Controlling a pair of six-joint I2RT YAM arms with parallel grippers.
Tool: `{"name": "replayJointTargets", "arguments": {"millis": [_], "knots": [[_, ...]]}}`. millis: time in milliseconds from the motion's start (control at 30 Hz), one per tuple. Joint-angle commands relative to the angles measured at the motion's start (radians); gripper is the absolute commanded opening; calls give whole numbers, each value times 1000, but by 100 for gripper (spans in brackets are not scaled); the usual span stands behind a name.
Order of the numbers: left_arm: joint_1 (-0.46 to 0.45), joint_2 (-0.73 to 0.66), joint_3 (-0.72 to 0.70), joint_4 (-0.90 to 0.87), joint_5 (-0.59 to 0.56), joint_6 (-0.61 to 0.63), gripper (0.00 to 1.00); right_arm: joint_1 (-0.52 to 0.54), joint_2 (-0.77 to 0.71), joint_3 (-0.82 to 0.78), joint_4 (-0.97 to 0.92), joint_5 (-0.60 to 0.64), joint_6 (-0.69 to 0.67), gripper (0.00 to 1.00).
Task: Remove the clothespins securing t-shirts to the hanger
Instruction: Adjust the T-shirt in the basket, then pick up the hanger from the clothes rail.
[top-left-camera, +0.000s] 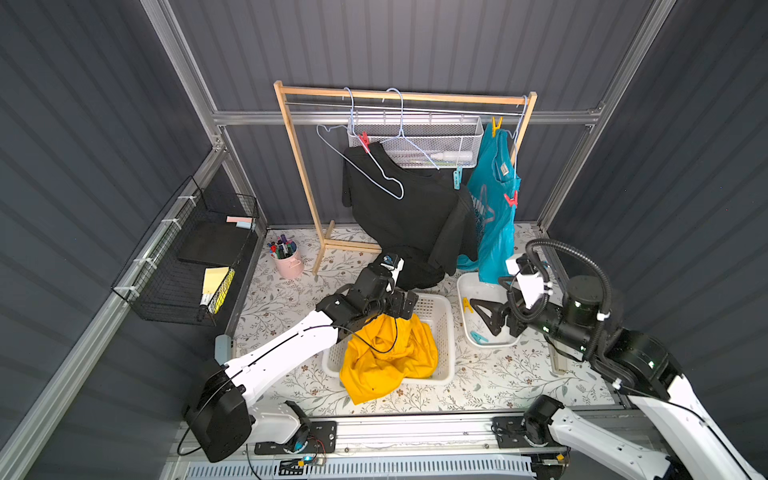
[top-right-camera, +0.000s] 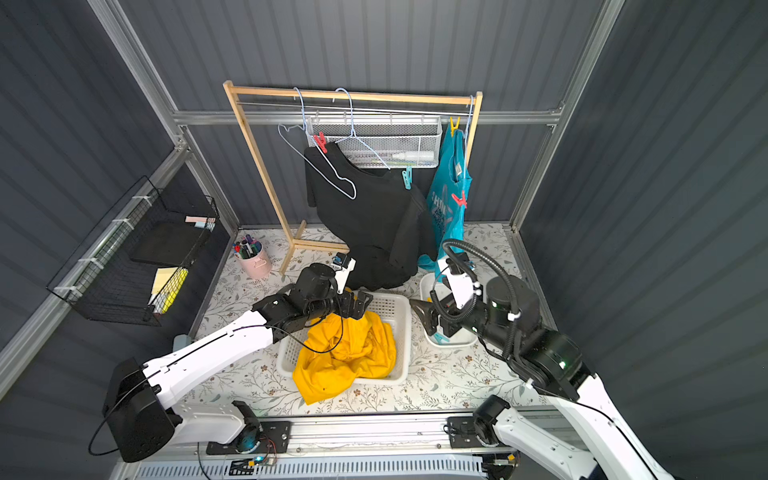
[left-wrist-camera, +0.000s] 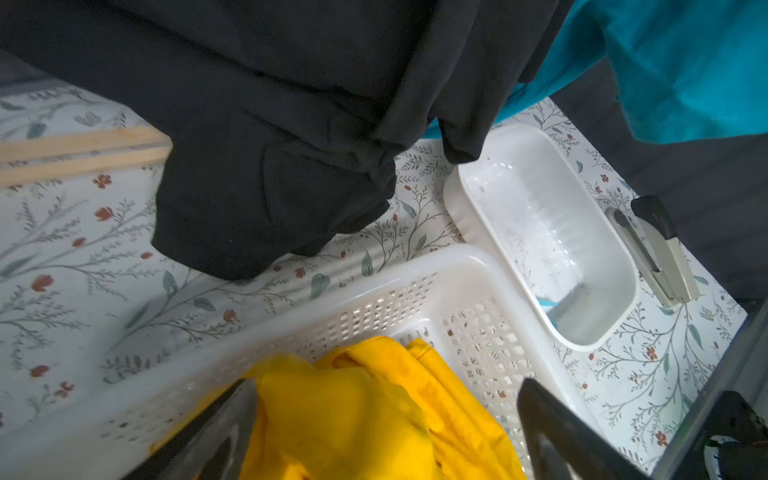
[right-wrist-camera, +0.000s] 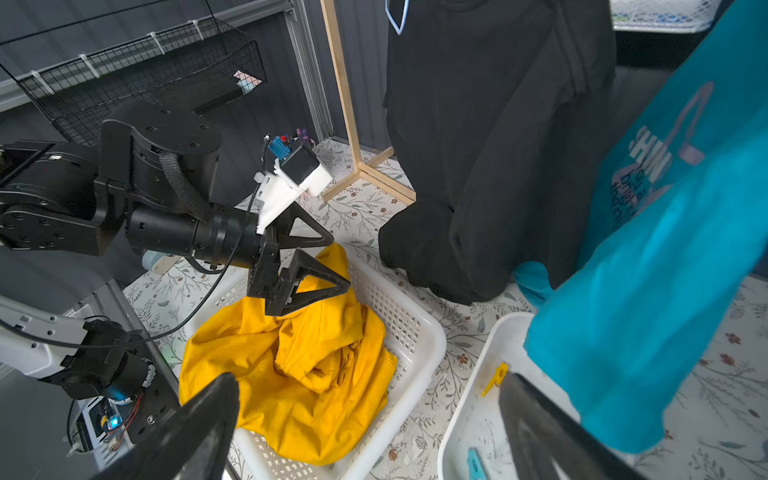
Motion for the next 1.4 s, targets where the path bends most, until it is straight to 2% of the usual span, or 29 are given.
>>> {"name": "replayJointTargets", "arguments": {"millis": [0, 133, 200, 333, 533, 700, 867, 1000, 1133, 1367], "knots": [[34, 7, 76, -111, 2, 79, 100, -13, 92, 77, -35, -13, -73, 99], [128, -1, 82, -113, 186, 65, 100, -76, 215, 203, -45, -70, -116, 99], [157, -9, 86, -108, 228, 71, 100, -128, 268, 261, -40, -139, -126, 99], [177, -10, 136, -130, 221, 151, 100, -271, 377, 396, -21, -347, -119, 99], [192, 41, 225, -132, 173, 229, 100, -354, 553, 603, -1, -452, -112, 99], [217, 58, 229, -118, 184, 266, 100, -387, 682, 732, -2, -473, -146, 99], [228, -13, 85, -55, 167, 322, 100, -403, 767, 799, -22, -520, -211, 99], [247, -38, 32, -42, 172, 335, 100, -410, 837, 860, -43, -531, -216, 99], [262, -41, 36, -68, 169, 333, 100, -410, 894, 919, -84, -513, -241, 95], [290, -24, 36, -64, 207, 281, 100, -410, 935, 934, -111, -492, -268, 80]]}}
